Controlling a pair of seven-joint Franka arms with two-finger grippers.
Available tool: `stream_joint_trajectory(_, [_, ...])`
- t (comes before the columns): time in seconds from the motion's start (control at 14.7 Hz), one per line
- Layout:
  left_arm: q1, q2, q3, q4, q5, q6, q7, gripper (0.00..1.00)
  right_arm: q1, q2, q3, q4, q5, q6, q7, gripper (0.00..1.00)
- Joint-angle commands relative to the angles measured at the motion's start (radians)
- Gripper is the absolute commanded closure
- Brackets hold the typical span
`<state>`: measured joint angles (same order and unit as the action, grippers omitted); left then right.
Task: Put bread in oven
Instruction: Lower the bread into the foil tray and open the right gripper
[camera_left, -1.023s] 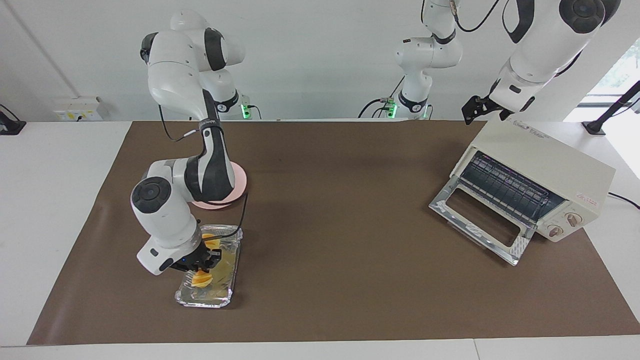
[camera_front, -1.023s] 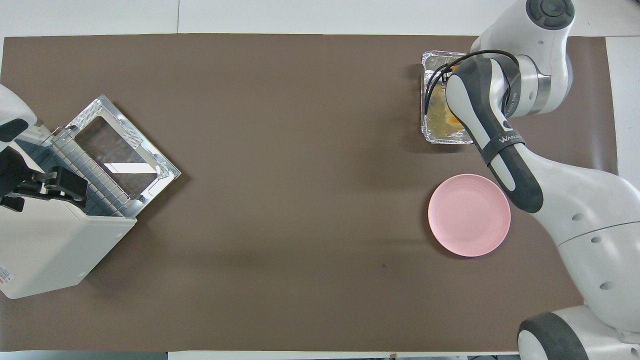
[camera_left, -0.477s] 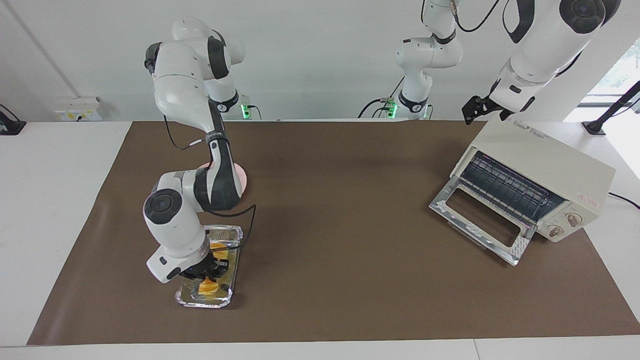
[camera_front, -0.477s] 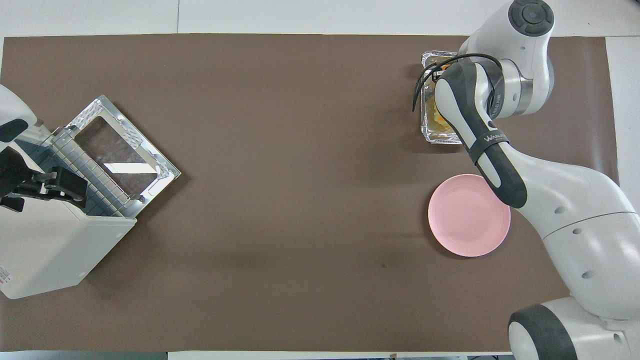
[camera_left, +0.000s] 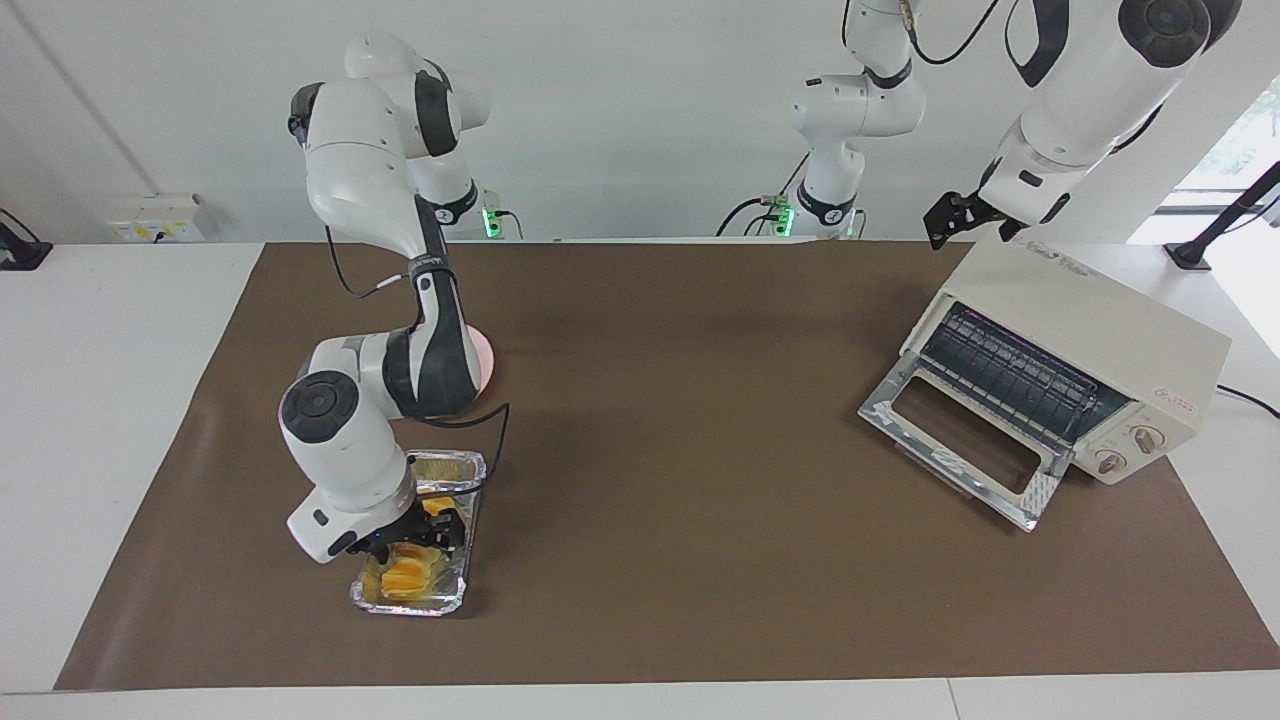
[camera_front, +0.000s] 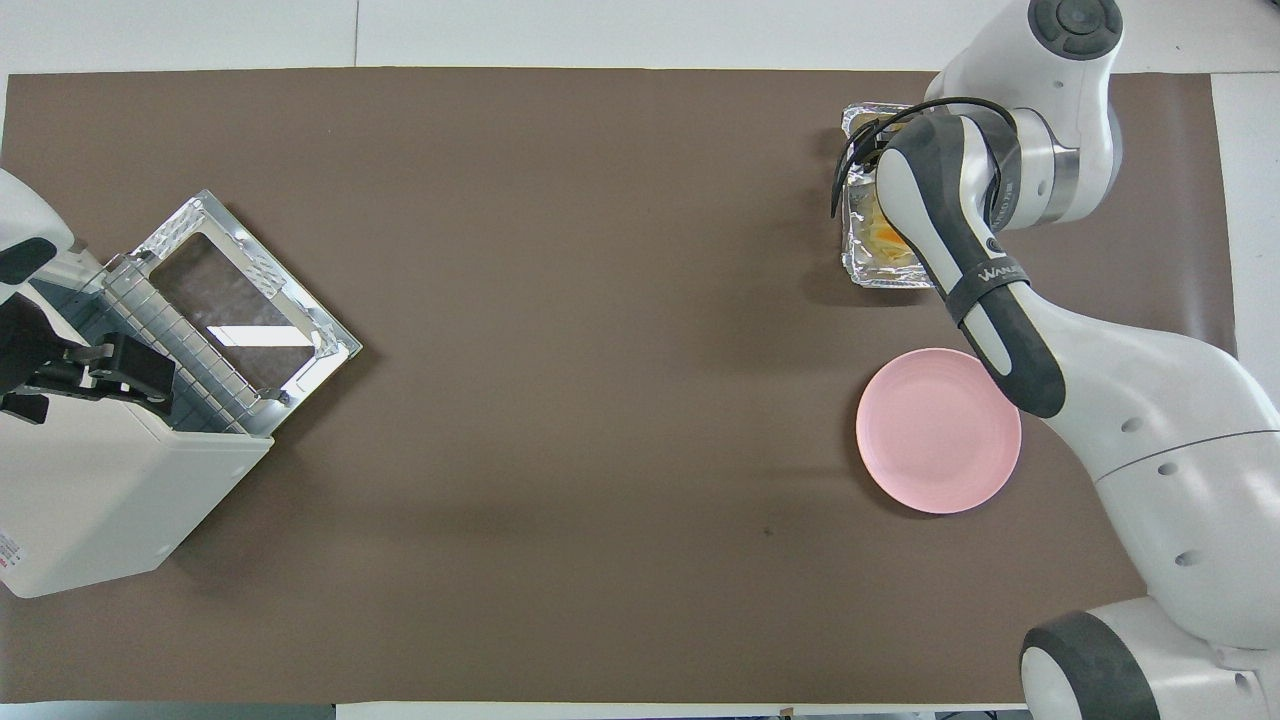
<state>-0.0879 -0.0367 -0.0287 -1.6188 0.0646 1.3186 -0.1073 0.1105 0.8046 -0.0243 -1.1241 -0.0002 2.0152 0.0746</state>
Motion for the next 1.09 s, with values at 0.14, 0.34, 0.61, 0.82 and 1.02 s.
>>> stream_joint_trajectory(0.14, [0.008, -0.026, -0.002, -0.027, -0.014, 0.008, 0.001, 0.0, -0.043, -0.028, 0.003, 0.004, -0.009, -0.047, -0.094, 0.0])
stream_joint_trajectory(0.34, [0.008, -0.026, -0.002, -0.027, -0.014, 0.008, 0.003, 0.0, -0.074, -0.031, 0.004, 0.001, -0.009, -0.035, -0.134, 0.0])
stream_joint_trajectory(0.61, [0.008, -0.026, -0.002, -0.027, -0.014, 0.008, 0.001, 0.0, -0.069, -0.057, 0.003, -0.095, -0.011, 0.022, -0.141, 0.0])
stream_joint_trajectory(0.82, [0.008, -0.026, -0.002, -0.027, -0.014, 0.008, 0.001, 0.0, -0.066, -0.09, 0.001, -0.184, -0.018, 0.077, -0.167, 0.12])
stream_joint_trajectory(1.02, [0.008, -0.026, -0.002, -0.027, -0.014, 0.008, 0.001, 0.0, -0.068, -0.102, 0.001, -0.22, -0.021, 0.105, -0.182, 0.63])
